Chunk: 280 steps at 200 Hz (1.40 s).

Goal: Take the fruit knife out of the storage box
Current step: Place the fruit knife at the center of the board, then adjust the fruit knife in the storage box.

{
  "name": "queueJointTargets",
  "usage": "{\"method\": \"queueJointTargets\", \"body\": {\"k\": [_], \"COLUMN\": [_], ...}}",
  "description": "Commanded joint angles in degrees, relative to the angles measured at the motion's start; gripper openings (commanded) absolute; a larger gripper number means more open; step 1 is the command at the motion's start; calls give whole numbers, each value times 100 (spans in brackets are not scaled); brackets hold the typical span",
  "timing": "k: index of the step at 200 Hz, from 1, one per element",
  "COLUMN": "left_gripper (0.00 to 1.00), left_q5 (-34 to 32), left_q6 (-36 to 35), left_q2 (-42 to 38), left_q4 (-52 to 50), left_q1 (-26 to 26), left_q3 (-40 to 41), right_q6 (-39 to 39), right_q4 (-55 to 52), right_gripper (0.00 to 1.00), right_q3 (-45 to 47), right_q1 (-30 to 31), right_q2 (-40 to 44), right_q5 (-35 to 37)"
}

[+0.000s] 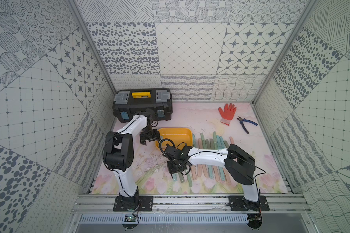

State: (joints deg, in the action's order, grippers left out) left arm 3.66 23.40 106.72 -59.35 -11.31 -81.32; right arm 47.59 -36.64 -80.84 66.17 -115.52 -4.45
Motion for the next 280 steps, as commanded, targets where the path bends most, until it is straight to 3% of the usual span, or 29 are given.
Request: {"method": "queueJointTargets", "body": {"k": [1,73,95,117,136,165,213,230,257,280], "left_gripper": [80,80,81,81,81,81,81,81,81,81], "left_q5": [-94,-137,-151,-165,-182,-276,-370,-391,-397,-388], "left_q6": [-6,-36,-28,-28,-11,41,51,62,68,60], "left_q2": [-120,-195,-192,-178,-182,-113,-20,-8,15,20], "left_q4": [-112,-88,-77,-80,-77,-134,-197,-209,-225,-234], "left_q1": [-18,-20,-4,14,50,90,109,104,111,106], "left_q3": [-54,-42,-37,-34,-30,-52,-70,-80,-82,-87], "right_q6": [56,-1181,-1637,-1771,-2154,-2674,-2817,-2762,-2681,-2678], "right_q4": [4,99,45,95,103,-451,-1302,-1542,-1741,-1975], "right_gripper": [40,49,72,93,98,98,92,85,64,61], "right_q3": [-172,-740,-859,-901,-1116,-2116,-3733,-4228,-4769,-5095], "right_q1": [-15,-401,-686,-1251,-1555,-1588,-1596,-1586,-1591,-1586], "right_q2": [201,1300,1594,1586,1306,414,-1057,-1468,-2026,-2400], "right_q5": [142,272,715,469,194,258,394,279,148,-16]}}
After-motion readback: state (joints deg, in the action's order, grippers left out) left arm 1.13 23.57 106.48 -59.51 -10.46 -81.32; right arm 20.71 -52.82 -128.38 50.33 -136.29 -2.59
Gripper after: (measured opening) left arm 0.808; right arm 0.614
